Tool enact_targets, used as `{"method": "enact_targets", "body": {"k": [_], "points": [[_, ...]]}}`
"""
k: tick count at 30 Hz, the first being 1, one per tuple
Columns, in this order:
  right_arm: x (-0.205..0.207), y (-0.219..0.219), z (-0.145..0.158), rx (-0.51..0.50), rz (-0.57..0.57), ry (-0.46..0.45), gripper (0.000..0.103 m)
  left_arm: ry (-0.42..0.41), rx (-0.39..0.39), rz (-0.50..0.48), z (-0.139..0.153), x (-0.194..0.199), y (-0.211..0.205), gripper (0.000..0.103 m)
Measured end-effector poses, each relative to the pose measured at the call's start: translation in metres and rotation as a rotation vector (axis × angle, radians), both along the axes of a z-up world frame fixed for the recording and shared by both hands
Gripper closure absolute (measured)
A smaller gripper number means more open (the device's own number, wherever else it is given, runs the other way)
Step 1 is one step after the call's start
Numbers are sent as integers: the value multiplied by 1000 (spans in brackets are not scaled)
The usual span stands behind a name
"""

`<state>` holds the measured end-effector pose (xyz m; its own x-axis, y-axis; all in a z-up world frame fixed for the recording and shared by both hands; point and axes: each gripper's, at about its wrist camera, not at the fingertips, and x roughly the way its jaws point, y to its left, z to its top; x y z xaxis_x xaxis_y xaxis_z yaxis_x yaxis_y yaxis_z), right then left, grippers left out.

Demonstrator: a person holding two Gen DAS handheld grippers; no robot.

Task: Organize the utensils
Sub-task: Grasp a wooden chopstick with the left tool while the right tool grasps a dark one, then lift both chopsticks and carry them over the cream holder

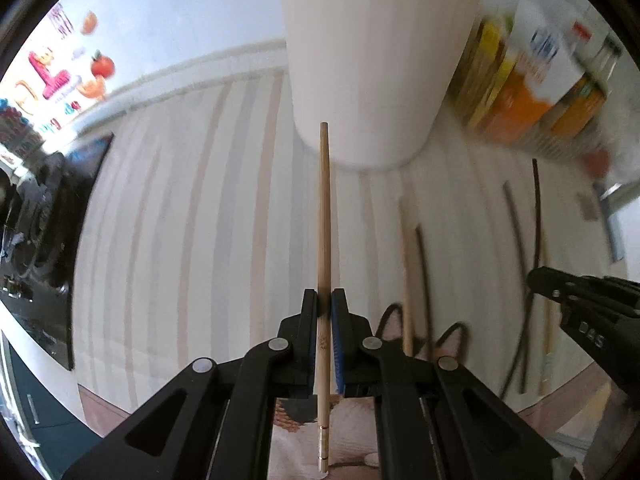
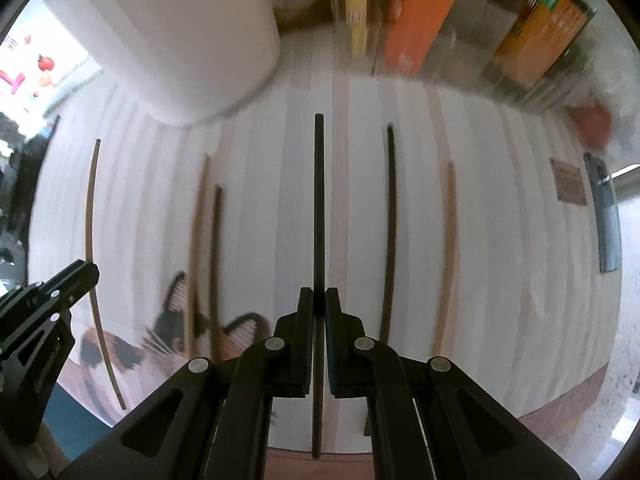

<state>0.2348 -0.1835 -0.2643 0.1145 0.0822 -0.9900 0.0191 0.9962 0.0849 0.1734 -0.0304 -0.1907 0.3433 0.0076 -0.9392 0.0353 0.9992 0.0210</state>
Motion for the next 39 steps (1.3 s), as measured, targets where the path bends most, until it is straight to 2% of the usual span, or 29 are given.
{"method": "enact_targets", "body": {"k": [8,14,18,22,27,31,34,39], "points": [[2,-9,61,71,-21,-148,98,-171,-57,14,73,2,3,99],[15,-9,114,111,-21,-282,98,-298,-130,20,126,13,5,99],[29,-11,157,137,-23,-378,98,-395,-206,23,173,25,9,99],[41,-15,204,156,-22,-476,98,-480,-249,-6,217,43,8,99],[54,-23,276,152,-2,-602,98,-554,-270,-17,250,74,8,99],[68,-25,318,150,24,-660,98,-592,-288,-4,260,111,12,99],[86,-22,336,143,33,-685,98,-624,-296,19,256,135,17,99],[118,-11,334,155,35,-668,98,-621,-292,49,233,167,19,99]]}}
